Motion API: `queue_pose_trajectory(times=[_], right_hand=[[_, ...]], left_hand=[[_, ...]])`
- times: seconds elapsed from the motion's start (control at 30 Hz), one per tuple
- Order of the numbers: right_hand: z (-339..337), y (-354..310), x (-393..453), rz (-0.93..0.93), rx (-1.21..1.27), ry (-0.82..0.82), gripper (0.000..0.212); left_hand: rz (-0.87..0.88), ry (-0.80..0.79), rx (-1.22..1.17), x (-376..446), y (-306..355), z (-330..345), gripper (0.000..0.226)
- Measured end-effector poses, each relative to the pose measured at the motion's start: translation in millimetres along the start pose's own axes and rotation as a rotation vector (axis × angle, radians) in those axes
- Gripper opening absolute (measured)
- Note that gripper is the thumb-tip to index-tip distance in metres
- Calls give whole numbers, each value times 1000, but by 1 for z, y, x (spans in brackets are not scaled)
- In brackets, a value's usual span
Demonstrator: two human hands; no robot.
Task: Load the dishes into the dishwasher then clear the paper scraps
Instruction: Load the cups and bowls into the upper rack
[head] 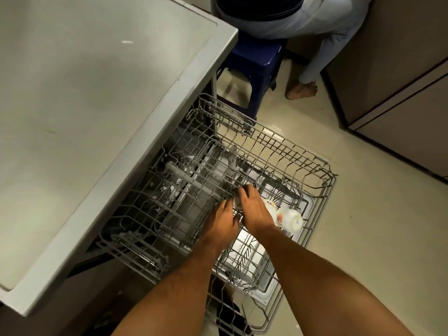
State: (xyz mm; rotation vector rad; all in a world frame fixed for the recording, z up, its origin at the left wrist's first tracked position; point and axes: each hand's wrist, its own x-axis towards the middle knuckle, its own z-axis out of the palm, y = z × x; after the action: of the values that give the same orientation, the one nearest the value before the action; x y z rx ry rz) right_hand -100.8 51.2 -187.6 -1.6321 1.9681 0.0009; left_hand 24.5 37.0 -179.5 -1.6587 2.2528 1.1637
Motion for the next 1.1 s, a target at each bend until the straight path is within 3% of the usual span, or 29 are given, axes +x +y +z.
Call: queue_pose_trajectory(times=[0.17,0.6,0.83,1.1], right_hand=[[-20,5,-9,-5,4,-54,84],[-18,-7,-2,-119,46,65,74],[-6,-12,14,-81,32,27,77],[-9,-12,14,-81,-16,-3,97]], left_hand=[[51,23,-30,-6,1,0,55],[96,251,-51,-14,1,-12,54],[1,89,-48,-6,-9,-4,74],[-10,80,-22,-1,-10,-7,76]])
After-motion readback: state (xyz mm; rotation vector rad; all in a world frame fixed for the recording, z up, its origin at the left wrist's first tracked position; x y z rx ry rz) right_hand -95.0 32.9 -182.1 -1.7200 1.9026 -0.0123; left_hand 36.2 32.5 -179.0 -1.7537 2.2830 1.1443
